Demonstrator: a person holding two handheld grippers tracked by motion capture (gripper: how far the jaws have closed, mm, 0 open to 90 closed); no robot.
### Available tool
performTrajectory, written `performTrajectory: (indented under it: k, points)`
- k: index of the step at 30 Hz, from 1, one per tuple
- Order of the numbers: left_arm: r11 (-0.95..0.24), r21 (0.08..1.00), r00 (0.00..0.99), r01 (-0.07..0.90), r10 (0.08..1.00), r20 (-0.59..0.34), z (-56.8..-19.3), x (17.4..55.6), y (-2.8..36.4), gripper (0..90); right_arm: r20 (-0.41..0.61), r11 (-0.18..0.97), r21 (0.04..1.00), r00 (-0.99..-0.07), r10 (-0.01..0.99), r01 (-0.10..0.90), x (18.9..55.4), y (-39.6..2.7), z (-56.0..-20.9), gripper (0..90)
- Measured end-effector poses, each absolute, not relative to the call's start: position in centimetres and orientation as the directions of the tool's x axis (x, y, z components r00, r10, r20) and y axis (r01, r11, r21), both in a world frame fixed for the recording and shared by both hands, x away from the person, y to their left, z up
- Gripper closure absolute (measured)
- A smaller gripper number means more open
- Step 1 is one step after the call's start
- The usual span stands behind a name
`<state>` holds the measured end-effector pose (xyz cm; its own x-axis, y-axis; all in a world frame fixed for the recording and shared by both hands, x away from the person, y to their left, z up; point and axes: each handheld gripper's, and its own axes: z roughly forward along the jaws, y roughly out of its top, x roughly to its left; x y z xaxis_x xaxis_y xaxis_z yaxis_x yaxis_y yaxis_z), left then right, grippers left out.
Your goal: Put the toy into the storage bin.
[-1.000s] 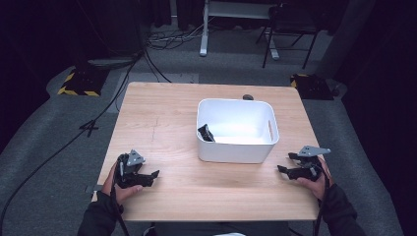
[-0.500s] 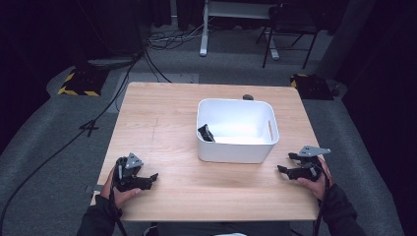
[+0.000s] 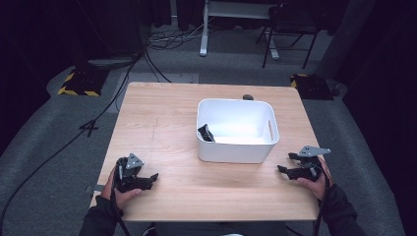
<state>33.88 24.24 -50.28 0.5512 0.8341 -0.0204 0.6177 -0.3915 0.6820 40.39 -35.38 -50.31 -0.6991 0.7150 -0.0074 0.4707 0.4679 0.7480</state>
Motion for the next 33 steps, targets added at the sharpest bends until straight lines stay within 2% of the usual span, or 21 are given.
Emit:
performTrajectory:
  k: [33]
  points:
    - [-0.389,0.681,0.548,0.620,0.836,-0.020,-50.29,33.93,24.19,15.0,-0.007,0.472,0.747,-0.704,0.710,0.469,40.42,-35.38,-50.31,20.4]
